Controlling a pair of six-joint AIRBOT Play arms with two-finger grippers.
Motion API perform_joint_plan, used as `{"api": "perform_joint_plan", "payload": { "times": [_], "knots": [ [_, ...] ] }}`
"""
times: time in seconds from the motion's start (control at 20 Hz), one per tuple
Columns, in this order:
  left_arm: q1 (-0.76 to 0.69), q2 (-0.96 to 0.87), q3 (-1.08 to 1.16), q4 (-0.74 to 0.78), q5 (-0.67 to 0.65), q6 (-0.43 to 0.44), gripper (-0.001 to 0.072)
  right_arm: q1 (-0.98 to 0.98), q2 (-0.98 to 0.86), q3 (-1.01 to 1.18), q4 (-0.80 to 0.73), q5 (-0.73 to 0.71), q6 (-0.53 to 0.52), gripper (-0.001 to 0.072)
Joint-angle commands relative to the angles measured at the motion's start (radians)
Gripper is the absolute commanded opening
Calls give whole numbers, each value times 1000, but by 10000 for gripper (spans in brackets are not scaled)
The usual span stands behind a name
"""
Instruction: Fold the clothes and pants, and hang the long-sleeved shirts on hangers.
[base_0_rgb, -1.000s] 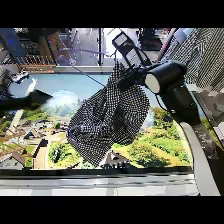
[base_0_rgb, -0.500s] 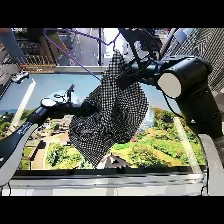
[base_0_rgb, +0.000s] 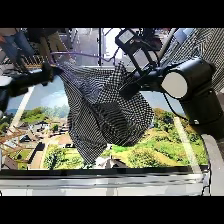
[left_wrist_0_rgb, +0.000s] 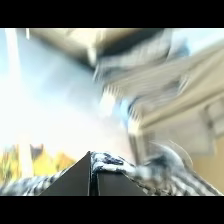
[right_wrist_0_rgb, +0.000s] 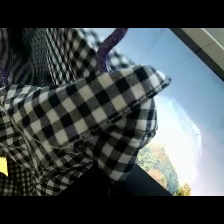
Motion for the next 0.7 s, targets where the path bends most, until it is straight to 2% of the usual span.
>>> {"api": "perform_joint_plan", "payload": {
  "times": [0.0,0.2,0.35,0.45,0.65],
  "knots": [
    [93,-4,84,5,-49,-32,12,-21,1,-53,-31,33,-49,18],
    [133,-3,84,4,-249,-28,13,-20,-13,-161,-197,9,-79,18],
    [150,5,84,2,-368,-28,14,-20,-53,-187,-312,-43,8,17],
    [151,18,84,1,-423,-28,14,-8,-93,-187,-391,-47,20,17],
    [149,78,84,-2,-463,-11,14,42,-190,-187,-421,7,-172,17]
  ]
}}
